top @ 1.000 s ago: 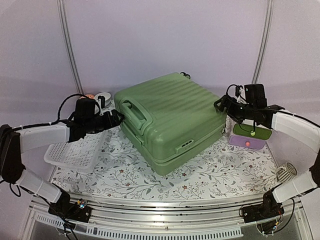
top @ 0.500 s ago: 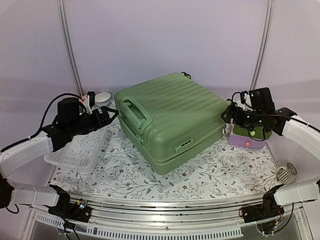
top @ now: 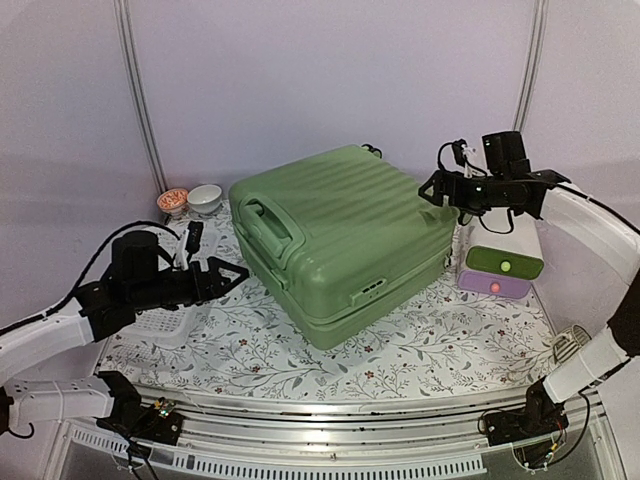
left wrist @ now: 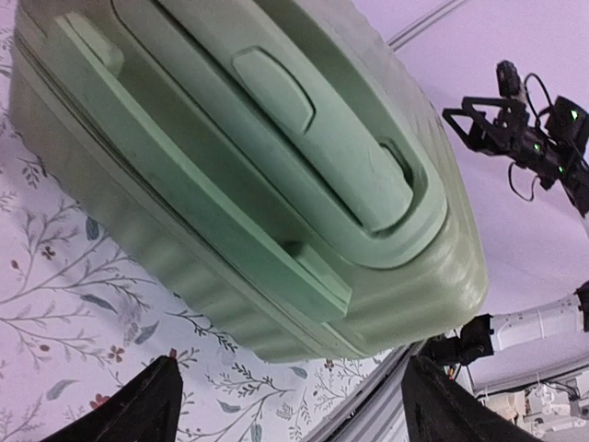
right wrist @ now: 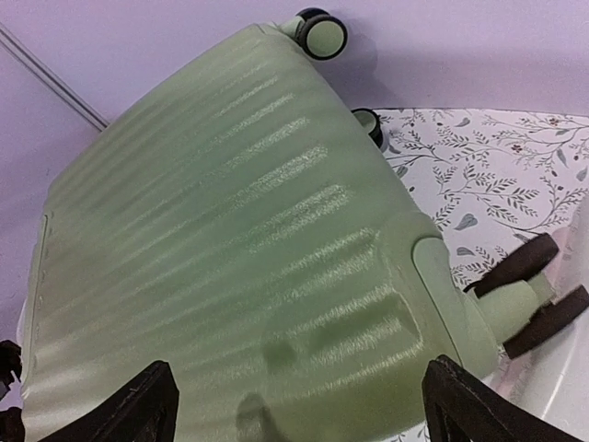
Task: Open, take out, and arrange the luggage
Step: Rotate the luggage at the center of the board.
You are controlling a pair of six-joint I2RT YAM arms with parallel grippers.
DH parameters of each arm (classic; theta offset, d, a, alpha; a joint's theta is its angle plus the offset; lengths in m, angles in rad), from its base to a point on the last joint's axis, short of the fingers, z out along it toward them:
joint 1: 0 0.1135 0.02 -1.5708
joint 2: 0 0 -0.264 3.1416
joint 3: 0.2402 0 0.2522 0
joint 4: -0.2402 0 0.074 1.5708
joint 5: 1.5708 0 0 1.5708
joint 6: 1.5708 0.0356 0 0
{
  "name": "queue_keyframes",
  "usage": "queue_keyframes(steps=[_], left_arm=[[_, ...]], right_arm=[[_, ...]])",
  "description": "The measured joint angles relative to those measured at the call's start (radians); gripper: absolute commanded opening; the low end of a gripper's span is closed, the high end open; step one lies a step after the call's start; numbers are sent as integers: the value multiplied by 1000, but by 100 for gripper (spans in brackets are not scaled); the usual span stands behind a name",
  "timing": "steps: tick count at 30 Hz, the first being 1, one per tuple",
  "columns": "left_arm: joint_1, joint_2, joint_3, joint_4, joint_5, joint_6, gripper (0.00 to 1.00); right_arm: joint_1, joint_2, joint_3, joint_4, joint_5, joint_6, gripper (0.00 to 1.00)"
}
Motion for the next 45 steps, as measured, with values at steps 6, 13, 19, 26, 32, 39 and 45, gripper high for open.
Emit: queue_keyframes(steps=[6, 13, 19, 26, 32, 39, 45], left_arm=[[-36, -6, -70, 39, 35, -31, 84], [-42, 21, -84, 148, 63, -48, 83], [-42, 110, -84, 273, 97, -46, 84], [-2, 260, -29, 339, 86, -34, 85], [125, 417, 87, 330, 102, -4, 86], [239, 535, 218, 302, 9, 12, 88], [269, 568, 314, 200, -153, 66, 93]], right_arm=[[-16, 130, 102, 4, -60, -35, 94], [-91, 165, 141, -16, -45, -77, 94], [-107, 216, 184, -55, -48, -115, 87], [-108, 230, 155, -42, -176, -152, 84], [-83, 140, 52, 2, -158, -172, 83], [22, -43, -115, -5, -85, -136, 82], [158, -194, -223, -42, -117, -61, 82]])
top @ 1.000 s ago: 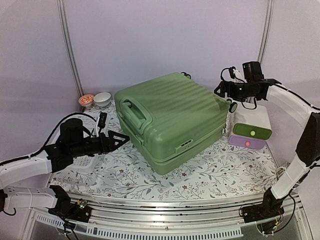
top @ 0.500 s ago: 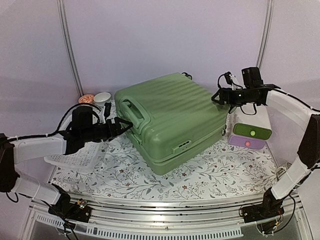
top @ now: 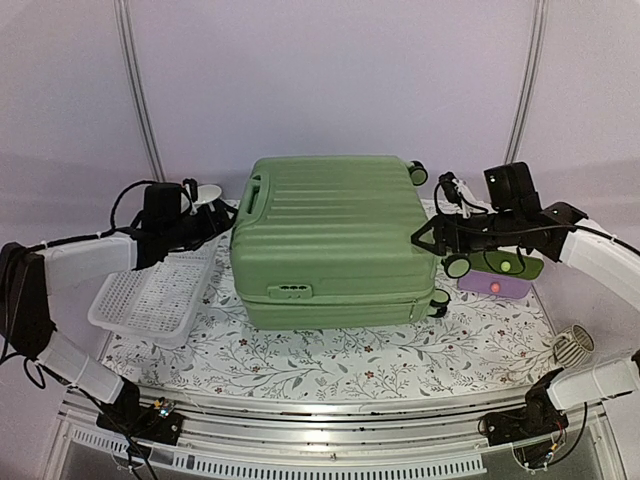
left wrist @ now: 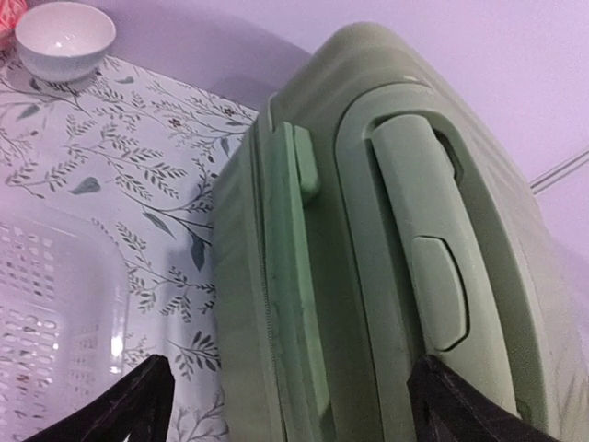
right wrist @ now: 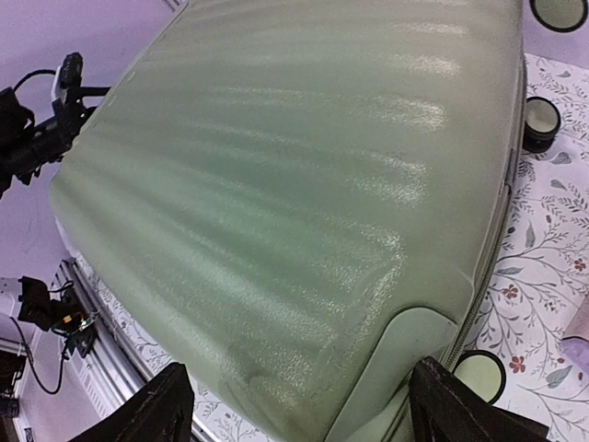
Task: Open, take out, and arrange the luggage
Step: Rotate the luggage at the center of the board.
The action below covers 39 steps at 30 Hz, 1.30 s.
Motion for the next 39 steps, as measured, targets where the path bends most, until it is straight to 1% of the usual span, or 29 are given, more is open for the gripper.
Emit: queue_keyframes(steps=[3, 6, 10, 15, 20, 23, 27, 32, 36, 39], left_arm=[[0, -14, 26, -55, -48, 39, 94], [-8, -71, 24, -79, -53, 61, 93], [-37, -228, -8, -84, 8, 67, 88], [-72, -401, -113, -103, 106, 48, 86], [-213, -554, -233, -173, 148, 5, 83], [-270, -658, -302, -194, 160, -40, 82], [-337, -758, -391, -205, 172, -107, 82], [-397, -787, -493, -197, 167, -174, 82], [-408, -745, -545, -154, 167, -200, 82], [-409, -697, -554, -104, 167, -204, 82]], right_arm=[[31, -37, -16, -17, -10, 27, 85], [46, -60, -19, -22, 6, 41, 86], [68, -100, -19, -38, 54, 62, 88], [69, -140, -19, -45, 163, 79, 90], [58, -129, -14, -51, 228, 74, 93], [32, -90, 14, -55, 207, 54, 93], [1, -17, 61, -53, 157, 27, 93], [-4, 54, 71, -40, 111, 16, 93], [-4, 100, 71, -25, 86, 17, 91], [-5, 116, 71, -11, 66, 17, 90]])
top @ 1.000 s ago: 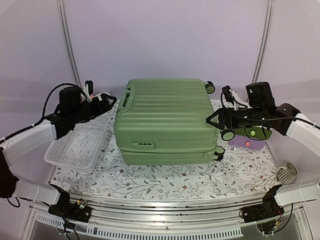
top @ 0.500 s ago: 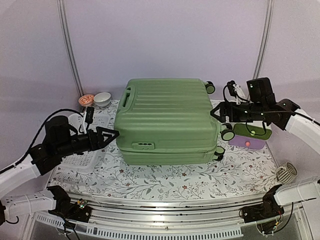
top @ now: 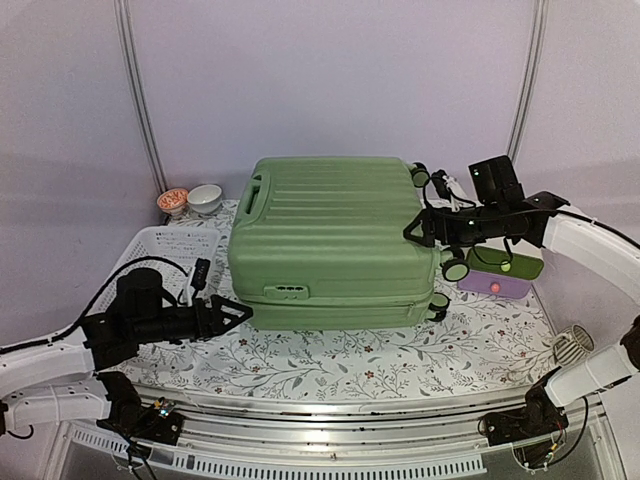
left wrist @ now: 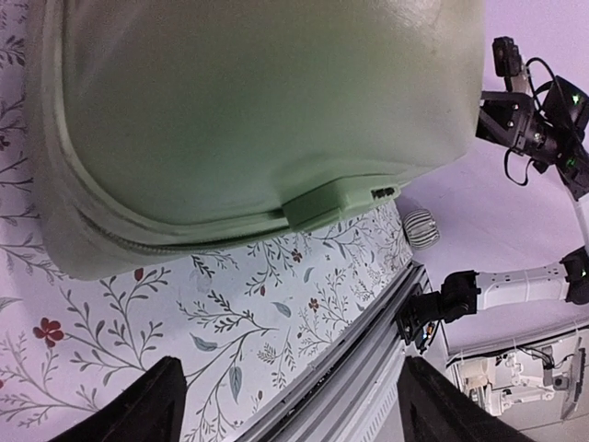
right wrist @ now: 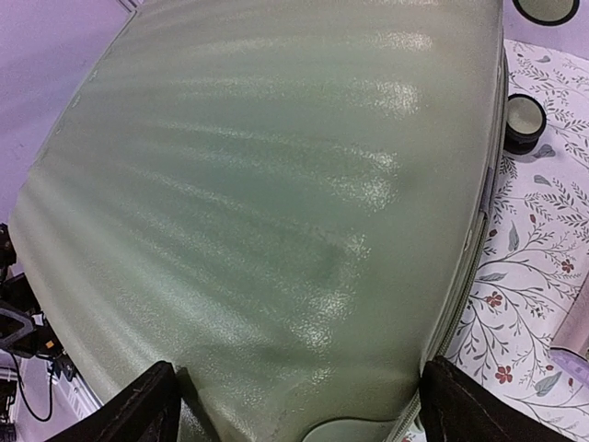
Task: Open, take out, and arrange the luggage
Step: Rotate the luggage at the center of the board.
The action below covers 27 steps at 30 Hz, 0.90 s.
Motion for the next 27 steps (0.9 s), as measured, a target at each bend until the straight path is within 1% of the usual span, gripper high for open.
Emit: queue_keyframes(steps=[4, 8, 11, 14, 17, 20, 24, 27], left_arm=[[0, 75, 2, 68, -13, 19, 86], [17, 159, 32, 108, -48, 39, 85], [84, 217, 65, 140, -33, 43, 85], [163, 275, 106, 124, 15, 55, 85], [228, 357, 180, 92, 26, 90, 87], [284, 472, 292, 51, 24, 135, 88], [325, 583, 397, 26, 35, 177, 88], [344, 640, 456, 11, 66, 200, 89]], right_arm=[[-3, 2, 0, 1, -23, -5, 86], [-2, 2, -1, 1, -32, -11, 85], [9, -2, -7, 7, -20, -13, 85], [31, -10, -23, 30, -2, -15, 84], [63, -24, -52, 72, 25, -4, 84], [100, -47, -76, 101, 58, 15, 84], [150, -88, -102, 101, 78, 21, 83], [218, -134, -139, 79, 86, 20, 83]])
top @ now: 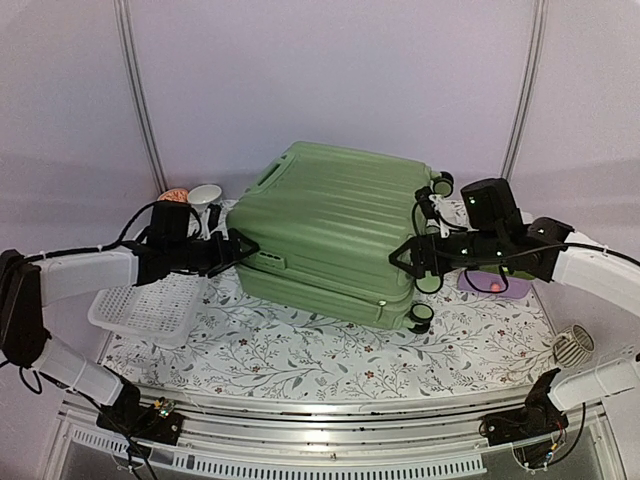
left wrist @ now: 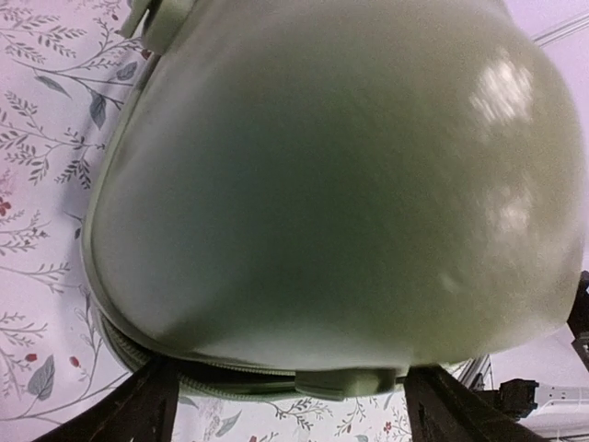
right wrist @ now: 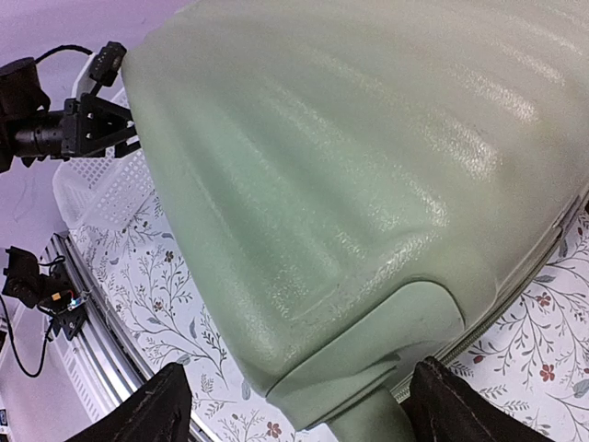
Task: Open, take out, and arrange the luggage
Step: Rotate the luggage at the center of the board, then grab the zipper of the luggage.
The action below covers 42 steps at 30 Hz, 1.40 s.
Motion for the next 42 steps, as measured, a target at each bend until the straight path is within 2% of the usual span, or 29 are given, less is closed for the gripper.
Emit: queue_keyframes(steps=[7, 16, 24, 31, 36, 42], left_arm=[[7, 5, 35, 52, -14, -3, 90], [-13, -265, -72, 87, -5, -2, 86], [-224, -354, -173, 79, -23, 58, 83], [-393, -370, -281, 155, -118, 66, 82], [-464, -336, -294, 254, -158, 66, 82], [-530, -292, -296, 318, -243, 79, 83]], right_arm=[[40, -137, -126, -23, 94, 41, 83], [46, -349, -340, -28, 178, 114, 81], [53, -465, -504, 79, 180, 196, 79], [64, -468, -526, 150, 166, 222, 73], [151, -488, -592, 249, 184, 246, 73], [306, -462, -636, 345, 297, 319, 75]])
